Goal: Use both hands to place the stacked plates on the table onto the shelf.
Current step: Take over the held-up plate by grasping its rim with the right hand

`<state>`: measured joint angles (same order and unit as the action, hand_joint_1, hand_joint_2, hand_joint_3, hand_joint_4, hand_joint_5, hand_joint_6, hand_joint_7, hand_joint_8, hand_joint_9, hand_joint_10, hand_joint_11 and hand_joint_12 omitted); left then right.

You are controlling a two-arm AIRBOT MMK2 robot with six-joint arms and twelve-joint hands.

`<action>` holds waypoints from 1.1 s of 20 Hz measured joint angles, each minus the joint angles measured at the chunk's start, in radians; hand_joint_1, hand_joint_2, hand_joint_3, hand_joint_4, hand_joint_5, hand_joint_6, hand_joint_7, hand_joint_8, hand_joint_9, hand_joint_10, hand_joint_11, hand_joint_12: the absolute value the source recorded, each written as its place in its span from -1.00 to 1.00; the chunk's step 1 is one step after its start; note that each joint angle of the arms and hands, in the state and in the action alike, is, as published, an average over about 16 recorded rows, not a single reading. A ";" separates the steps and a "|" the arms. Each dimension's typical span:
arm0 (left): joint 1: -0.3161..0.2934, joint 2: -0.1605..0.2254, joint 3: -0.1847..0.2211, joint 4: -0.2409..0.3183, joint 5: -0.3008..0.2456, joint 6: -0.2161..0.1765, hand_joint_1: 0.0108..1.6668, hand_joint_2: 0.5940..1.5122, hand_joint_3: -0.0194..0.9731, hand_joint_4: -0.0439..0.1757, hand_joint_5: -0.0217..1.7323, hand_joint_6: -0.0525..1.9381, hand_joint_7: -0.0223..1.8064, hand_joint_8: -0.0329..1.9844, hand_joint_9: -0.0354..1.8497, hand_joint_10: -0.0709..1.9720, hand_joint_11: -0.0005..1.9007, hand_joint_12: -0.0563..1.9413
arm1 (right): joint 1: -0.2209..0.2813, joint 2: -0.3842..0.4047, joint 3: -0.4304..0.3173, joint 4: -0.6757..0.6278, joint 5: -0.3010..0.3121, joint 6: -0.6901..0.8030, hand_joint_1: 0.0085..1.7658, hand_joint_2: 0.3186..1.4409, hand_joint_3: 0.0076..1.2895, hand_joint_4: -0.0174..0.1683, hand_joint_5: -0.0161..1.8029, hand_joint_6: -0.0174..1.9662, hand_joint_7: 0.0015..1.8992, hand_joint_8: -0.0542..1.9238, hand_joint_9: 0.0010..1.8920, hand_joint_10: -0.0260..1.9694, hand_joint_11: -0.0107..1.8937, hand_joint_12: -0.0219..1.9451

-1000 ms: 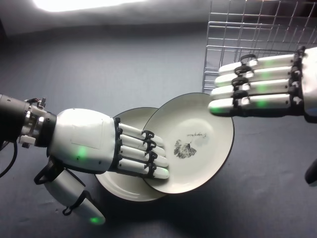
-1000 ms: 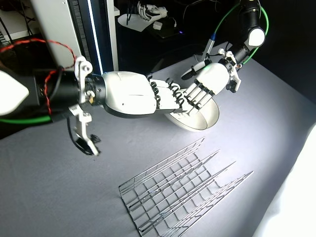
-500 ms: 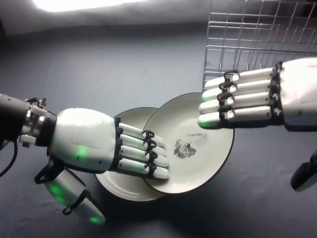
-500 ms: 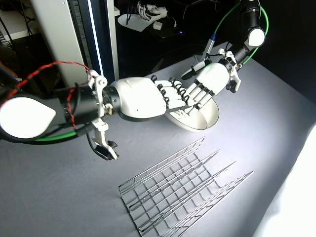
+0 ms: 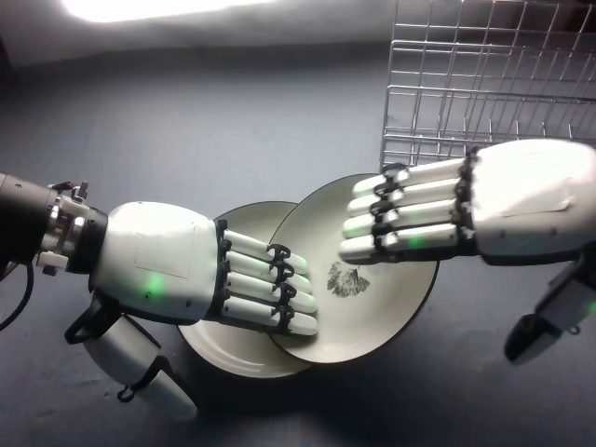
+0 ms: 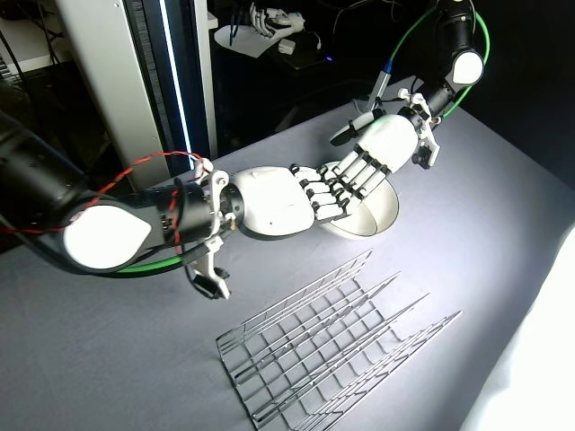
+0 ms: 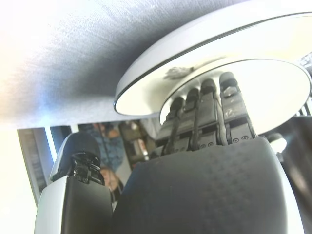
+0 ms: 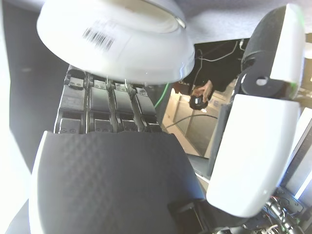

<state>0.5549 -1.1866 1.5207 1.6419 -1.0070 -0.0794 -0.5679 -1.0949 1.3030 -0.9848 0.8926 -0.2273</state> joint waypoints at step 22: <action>-0.005 -0.003 0.004 0.006 -0.003 0.000 -1.00 0.32 -0.94 -0.64 -0.97 -0.98 -0.98 -0.99 -0.94 -0.93 -0.98 -0.93 | 0.017 -0.126 0.068 0.002 -0.090 0.001 0.14 -0.40 -0.99 -0.82 -0.96 -0.98 -0.98 -0.94 -0.98 -0.95 -0.97 -0.96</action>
<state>0.5496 -1.1892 1.5249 1.6475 -1.0103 -0.0797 -0.5513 -1.2211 1.3708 -0.9831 0.8028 -0.2261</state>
